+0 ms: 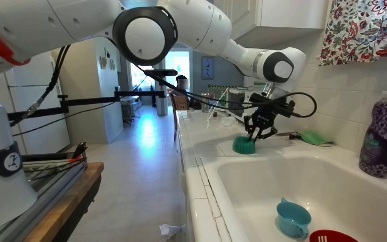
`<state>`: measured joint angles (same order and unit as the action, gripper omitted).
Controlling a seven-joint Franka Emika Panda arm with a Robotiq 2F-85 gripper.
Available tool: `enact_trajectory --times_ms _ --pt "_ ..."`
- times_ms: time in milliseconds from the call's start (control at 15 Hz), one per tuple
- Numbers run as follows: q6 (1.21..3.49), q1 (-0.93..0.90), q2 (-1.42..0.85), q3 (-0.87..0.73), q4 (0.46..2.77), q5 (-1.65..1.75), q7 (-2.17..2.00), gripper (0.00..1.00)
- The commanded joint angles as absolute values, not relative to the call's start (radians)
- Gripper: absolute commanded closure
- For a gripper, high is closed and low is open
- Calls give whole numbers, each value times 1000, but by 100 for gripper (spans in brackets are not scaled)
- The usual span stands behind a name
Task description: Use the green sponge to clean the surface
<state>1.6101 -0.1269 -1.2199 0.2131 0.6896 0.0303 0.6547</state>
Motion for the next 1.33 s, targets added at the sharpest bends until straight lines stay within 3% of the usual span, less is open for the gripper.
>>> enact_trajectory --times_ms 0,933,1267 --pt "1618 -172 -1263 210 650 48 654 96" --pt "1337 -494 -1348 148 481 199 954 96" --pt "1302 -489 -1360 96 427 241 1052 96"
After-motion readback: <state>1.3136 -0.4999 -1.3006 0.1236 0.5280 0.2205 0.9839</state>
